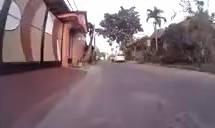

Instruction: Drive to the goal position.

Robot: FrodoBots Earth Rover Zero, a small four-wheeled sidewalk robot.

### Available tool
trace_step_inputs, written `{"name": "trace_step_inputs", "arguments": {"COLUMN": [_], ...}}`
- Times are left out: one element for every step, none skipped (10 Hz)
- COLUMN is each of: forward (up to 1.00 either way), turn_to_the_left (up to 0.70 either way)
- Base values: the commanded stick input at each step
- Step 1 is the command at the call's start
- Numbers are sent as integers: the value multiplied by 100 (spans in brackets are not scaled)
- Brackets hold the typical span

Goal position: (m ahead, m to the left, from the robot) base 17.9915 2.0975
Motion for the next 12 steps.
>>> {"name": "trace_step_inputs", "arguments": {"forward": [100,100,100,100,100,100,100,100,0,0,0,0], "turn_to_the_left": [0,0,0,0,0,0,0,0,0,0,0,0]}}
